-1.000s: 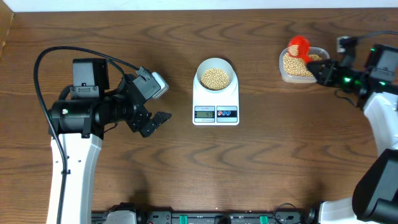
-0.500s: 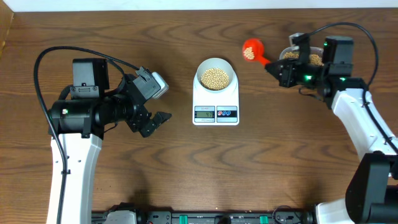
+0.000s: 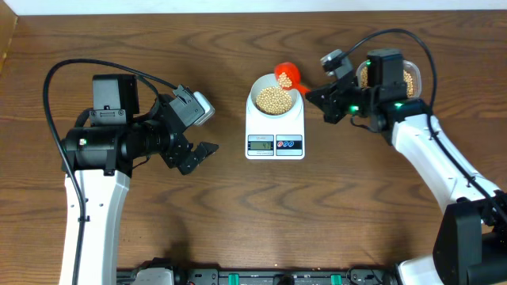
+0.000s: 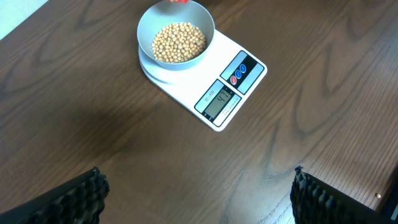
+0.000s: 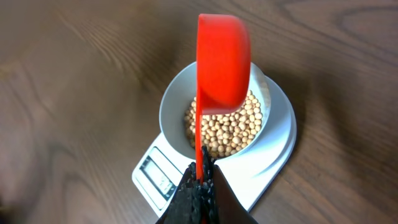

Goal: Scoop item into bowl and weigh 50g on scale
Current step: 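Tip the red scoop with the right gripper to pour into bowl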

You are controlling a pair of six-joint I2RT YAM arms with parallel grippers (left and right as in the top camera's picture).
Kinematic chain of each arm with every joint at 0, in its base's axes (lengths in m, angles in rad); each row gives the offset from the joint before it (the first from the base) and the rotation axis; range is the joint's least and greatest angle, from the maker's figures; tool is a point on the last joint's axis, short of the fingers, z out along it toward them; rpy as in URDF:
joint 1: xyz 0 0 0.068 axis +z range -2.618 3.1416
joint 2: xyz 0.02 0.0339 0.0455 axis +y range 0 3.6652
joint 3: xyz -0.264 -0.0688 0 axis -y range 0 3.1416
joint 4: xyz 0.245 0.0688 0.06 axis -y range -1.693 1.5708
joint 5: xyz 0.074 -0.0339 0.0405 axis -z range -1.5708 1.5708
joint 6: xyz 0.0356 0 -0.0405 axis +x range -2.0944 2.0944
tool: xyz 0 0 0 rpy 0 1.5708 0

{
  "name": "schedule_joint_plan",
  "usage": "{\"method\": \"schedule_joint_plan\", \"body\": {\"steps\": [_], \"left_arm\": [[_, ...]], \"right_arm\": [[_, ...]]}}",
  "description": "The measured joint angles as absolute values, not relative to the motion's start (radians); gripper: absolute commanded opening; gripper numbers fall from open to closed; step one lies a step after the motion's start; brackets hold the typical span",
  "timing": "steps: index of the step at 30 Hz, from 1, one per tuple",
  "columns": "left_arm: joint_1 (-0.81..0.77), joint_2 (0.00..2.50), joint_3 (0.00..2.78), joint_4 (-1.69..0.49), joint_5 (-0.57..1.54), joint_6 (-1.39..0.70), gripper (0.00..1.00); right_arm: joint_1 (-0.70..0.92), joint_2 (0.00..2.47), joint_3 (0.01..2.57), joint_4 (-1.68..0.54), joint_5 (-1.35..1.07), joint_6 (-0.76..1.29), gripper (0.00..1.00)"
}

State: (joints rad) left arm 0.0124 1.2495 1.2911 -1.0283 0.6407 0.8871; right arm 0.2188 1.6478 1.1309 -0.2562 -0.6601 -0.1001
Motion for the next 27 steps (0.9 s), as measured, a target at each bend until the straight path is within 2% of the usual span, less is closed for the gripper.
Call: {"method": "schedule_joint_plan", "body": {"steps": [5,27], "left_arm": [[0.012,1.250,1.291,-1.028,0.641,0.887,0.96],[0.012,1.250,1.291,-1.028,0.641,0.887,0.96]], "right_arm": [[0.274,1.648,1.131,-0.257,-0.601,-0.143,0.01],[0.276,1.648,1.131,-0.256,-0.526,-0.186,0.01]]}}
